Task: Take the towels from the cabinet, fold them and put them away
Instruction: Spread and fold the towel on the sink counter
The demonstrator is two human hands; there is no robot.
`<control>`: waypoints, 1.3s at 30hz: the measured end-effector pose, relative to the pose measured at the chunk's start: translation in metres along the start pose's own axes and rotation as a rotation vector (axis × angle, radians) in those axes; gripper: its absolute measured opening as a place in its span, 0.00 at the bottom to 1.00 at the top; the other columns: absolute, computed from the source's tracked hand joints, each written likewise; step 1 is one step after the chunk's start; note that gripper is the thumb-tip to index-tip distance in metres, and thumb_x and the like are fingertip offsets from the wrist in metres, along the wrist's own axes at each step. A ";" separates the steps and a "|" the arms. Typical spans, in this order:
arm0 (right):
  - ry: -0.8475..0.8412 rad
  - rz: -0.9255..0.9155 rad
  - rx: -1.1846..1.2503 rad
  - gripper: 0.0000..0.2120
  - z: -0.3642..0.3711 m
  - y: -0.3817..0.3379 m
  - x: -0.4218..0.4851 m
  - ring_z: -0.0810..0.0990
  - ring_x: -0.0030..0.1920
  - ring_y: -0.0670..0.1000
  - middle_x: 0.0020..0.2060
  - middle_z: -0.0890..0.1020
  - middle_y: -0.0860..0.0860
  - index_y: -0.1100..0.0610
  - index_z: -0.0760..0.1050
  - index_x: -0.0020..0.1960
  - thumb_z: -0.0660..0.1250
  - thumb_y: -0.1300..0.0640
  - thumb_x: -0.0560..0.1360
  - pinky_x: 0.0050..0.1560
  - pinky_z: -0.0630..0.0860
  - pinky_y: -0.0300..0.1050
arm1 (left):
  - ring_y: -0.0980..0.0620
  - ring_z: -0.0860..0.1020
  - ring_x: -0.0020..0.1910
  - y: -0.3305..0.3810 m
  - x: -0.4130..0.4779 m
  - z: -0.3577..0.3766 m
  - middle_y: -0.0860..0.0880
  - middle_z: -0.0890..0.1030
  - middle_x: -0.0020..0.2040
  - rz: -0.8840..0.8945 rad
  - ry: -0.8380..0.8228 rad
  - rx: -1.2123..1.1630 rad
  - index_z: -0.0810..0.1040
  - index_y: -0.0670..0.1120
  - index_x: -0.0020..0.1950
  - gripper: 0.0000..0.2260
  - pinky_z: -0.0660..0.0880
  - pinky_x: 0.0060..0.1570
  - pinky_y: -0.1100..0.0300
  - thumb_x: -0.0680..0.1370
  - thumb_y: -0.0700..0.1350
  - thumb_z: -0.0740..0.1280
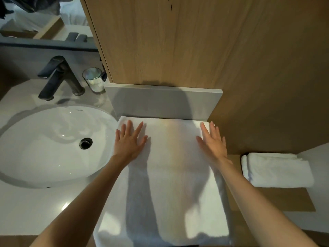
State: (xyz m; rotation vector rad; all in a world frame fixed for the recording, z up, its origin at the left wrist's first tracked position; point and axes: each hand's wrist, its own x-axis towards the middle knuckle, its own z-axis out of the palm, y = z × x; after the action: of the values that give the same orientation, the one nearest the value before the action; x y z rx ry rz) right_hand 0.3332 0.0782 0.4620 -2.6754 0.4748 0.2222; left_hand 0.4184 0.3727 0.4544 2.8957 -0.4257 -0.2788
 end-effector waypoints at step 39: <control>0.087 -0.348 -0.432 0.50 0.088 0.028 -0.266 0.52 0.76 0.63 0.78 0.55 0.54 0.44 0.49 0.79 0.77 0.53 0.68 0.72 0.54 0.61 | 0.32 0.57 0.74 -0.077 -0.260 0.057 0.35 0.59 0.76 0.595 0.149 0.260 0.52 0.52 0.79 0.39 0.63 0.67 0.36 0.72 0.51 0.69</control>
State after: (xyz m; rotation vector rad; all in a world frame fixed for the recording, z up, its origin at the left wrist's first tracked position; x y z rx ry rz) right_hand 0.0686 0.1696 0.4322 -3.1395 -0.0295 0.1134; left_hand 0.1822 0.5135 0.4227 2.8243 -1.3353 0.0946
